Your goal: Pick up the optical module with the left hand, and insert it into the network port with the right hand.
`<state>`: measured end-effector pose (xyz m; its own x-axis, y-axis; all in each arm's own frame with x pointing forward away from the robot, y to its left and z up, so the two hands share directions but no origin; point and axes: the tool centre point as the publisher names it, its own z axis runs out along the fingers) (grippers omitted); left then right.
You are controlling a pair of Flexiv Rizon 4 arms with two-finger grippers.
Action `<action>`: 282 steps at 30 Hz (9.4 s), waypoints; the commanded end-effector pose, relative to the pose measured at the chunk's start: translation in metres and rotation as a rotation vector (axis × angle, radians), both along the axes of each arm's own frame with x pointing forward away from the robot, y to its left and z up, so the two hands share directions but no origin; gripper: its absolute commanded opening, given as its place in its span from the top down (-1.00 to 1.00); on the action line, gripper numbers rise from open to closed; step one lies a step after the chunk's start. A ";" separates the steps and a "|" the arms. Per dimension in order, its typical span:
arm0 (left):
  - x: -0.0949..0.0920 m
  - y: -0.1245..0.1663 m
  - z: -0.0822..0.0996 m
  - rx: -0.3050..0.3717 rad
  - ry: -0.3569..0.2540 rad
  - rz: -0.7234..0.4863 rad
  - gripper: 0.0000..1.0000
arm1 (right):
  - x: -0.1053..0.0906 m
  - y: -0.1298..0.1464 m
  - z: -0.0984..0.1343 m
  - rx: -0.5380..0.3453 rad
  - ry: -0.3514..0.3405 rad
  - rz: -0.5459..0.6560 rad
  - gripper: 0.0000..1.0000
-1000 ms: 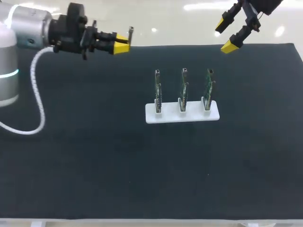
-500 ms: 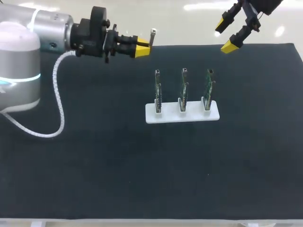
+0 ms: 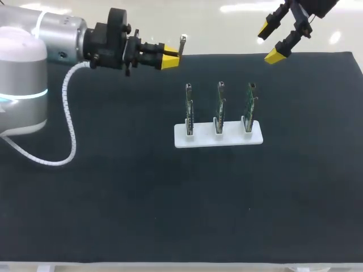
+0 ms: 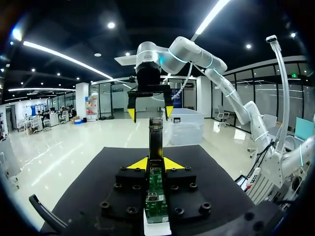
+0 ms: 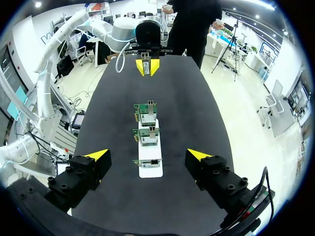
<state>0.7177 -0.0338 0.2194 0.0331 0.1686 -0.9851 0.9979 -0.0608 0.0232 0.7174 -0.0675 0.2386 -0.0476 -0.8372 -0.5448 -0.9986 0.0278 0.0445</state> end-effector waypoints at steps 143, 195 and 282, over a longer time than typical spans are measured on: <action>-0.002 0.003 0.000 0.017 0.001 0.013 -1.00 | 0.002 0.180 0.023 0.005 -0.051 -0.126 1.00; -0.014 0.147 0.010 0.435 0.046 -0.013 -1.00 | 0.020 0.110 0.009 -0.052 -0.040 0.008 1.00; -0.014 0.147 0.010 0.435 0.046 -0.013 -1.00 | 0.016 0.015 -0.058 -0.210 -0.005 0.040 1.00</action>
<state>0.7033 0.1137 0.2291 -0.0039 0.5655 -0.8247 0.9964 -0.0672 -0.0508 0.7318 -0.0534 0.1808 -0.0099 -0.9340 -0.3570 -0.9994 -0.0029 0.0353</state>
